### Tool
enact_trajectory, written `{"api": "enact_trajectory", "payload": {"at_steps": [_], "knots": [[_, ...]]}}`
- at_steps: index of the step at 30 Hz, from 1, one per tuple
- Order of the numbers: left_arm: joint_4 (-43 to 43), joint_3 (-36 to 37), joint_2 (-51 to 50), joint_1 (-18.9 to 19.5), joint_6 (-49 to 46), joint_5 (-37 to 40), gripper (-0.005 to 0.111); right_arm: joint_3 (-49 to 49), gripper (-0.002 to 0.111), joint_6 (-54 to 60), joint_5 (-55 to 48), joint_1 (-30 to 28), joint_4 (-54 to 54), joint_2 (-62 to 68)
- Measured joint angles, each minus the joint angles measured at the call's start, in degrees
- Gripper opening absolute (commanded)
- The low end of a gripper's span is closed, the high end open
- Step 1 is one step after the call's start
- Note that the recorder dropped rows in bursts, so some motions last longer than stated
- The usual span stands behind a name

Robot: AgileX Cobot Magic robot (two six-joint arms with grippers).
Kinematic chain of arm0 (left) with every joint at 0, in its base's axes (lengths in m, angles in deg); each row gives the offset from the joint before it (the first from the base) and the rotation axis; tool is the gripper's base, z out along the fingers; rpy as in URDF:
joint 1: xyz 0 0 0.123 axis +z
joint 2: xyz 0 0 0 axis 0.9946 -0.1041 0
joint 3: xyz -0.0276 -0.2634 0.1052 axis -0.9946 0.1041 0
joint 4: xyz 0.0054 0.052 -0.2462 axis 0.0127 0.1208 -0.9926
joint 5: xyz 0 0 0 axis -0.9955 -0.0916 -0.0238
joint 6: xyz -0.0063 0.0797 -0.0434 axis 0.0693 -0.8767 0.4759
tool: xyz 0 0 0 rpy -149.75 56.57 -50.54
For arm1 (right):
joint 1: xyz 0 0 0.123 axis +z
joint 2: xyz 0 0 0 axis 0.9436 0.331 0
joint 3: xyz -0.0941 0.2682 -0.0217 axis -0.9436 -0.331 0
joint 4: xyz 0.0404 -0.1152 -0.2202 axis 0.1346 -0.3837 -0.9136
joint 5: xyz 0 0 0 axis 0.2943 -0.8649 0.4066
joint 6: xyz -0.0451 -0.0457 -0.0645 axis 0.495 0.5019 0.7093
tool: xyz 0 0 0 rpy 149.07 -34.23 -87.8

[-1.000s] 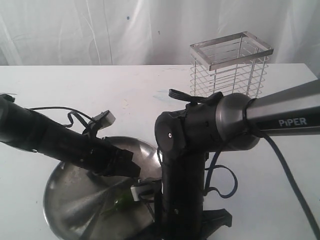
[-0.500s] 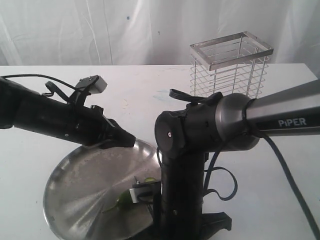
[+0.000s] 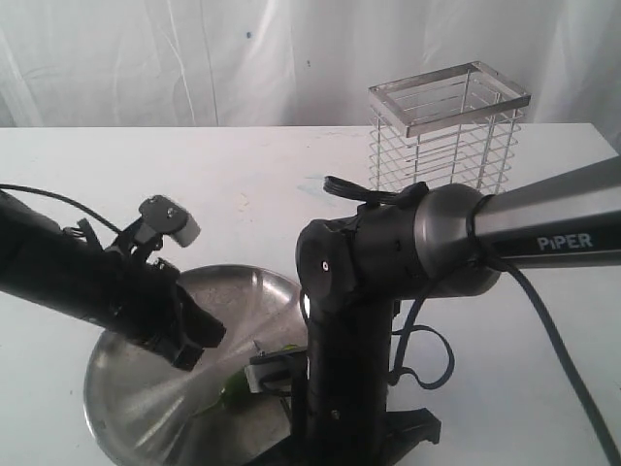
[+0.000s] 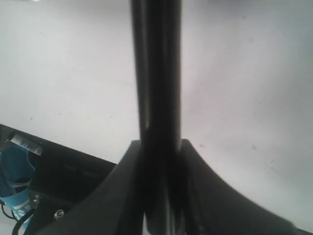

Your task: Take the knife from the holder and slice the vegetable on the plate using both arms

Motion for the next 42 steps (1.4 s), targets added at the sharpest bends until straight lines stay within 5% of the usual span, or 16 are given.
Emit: {"api": "enact_trajectory", "payload": {"at_steps": [3,7,17,25,34,42], "knots": [[0.0,1.9,0.0,-1.1,-6.6,0.8,0.047,0.0,0.000,0.5,0.2,0.0,-0.6,0.0],[0.0,4.1,0.0,-2.9,-14.2,4.1,0.059,0.0,0.000,1.4,0.5,0.0,-1.2,0.0],[-2.2,4.9,-1.2,-9.2,-24.0,-1.1,0.056,0.0,0.000,2.3,3.3,0.0,-1.8,0.0],[-3.7,2.1,-5.6,-11.0,-22.0,-6.3,0.020,0.0,0.000,3.3,3.7,0.0,-1.7,0.0],[-3.0,1.2,-5.0,-11.0,-18.5,-10.4,0.039,0.0,0.000,2.5,7.7,0.0,-4.3,0.0],[-2.7,1.2,2.6,-10.9,-16.4,-14.4,0.040,1.1,0.000,2.3,7.7,-1.0,-5.5,-0.7]]}}
